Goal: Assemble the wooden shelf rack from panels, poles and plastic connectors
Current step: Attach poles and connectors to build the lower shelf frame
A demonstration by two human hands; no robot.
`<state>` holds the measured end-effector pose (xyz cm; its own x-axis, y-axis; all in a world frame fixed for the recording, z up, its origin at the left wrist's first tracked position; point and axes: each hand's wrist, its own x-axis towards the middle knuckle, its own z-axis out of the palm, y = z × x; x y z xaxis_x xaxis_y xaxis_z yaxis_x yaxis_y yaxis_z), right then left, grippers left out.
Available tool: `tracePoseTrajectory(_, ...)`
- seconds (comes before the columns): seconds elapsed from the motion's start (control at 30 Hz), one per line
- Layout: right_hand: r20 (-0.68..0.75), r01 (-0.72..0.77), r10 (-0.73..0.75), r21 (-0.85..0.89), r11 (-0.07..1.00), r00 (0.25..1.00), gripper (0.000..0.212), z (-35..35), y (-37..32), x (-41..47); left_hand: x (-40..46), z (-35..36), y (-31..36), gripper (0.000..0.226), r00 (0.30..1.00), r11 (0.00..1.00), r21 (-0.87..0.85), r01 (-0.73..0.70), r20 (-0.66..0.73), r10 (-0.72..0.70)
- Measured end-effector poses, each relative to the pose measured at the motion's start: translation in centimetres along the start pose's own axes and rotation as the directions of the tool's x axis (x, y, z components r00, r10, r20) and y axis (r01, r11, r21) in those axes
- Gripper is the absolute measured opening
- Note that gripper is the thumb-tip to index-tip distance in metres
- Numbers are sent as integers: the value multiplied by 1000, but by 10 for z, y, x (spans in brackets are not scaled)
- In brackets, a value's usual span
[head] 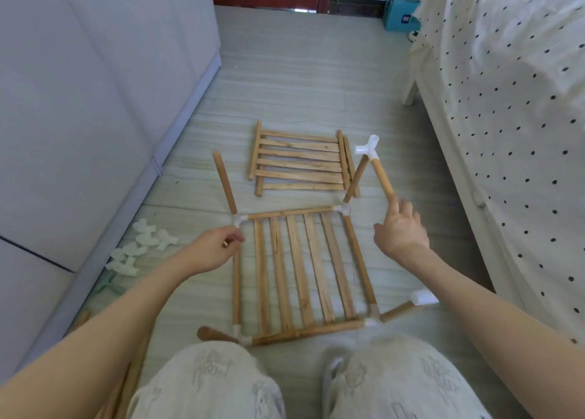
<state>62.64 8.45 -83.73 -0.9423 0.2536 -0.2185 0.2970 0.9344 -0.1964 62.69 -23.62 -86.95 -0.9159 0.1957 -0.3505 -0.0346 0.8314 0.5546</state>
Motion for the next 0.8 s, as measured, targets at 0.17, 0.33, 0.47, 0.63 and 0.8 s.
tracePoseTrajectory(0.17,-39,385,-393,-125,914,919,52,23,-38,39,75,8,6,41,996,984,168,-59,76,47)
tracePoseTrajectory(0.33,162,440,-424,-81,894,891,52,79,-82,132,155,44,-16,56,993,957,285,-64,114,32)
tracePoseTrajectory(0.47,251,387,-352,-108,916,902,50,123,-105,212,206,77,-50,62,990,897,438,-61,139,0)
tracePoseTrajectory(0.63,288,355,-298,-169,920,910,51,174,-115,276,242,117,-87,55,988,910,415,28,125,-88)
tracePoseTrajectory(0.8,277,409,-345,-217,887,897,58,199,-128,310,248,139,-106,55,998,905,422,46,24,-62)
